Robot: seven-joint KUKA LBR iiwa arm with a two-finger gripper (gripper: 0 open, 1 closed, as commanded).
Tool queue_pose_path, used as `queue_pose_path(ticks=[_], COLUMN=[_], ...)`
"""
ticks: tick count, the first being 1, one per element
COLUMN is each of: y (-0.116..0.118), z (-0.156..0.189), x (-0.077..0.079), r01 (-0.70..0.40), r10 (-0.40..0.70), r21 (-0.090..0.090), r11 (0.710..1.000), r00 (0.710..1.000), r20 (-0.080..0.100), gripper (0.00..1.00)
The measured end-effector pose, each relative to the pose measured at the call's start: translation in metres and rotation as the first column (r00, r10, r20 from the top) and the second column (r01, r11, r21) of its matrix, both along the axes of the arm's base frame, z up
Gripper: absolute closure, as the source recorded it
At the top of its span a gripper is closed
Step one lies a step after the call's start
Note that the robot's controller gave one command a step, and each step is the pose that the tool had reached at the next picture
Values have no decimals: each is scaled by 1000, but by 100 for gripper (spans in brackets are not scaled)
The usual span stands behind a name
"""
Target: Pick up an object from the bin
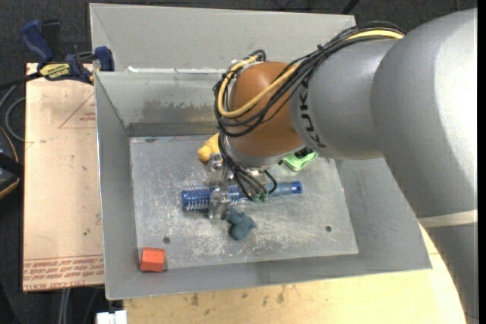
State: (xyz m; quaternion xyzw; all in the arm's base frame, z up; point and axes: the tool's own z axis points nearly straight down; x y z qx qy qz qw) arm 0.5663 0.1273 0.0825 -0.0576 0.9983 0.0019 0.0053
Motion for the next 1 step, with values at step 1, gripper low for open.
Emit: queue_pose_path(ticks=[1], y=[9], z=[166], x=[-13], r01=[-4], r10=[4], r21=[-2], r11=[1000], r00=[1000], r20=[-2], gripper=[100])
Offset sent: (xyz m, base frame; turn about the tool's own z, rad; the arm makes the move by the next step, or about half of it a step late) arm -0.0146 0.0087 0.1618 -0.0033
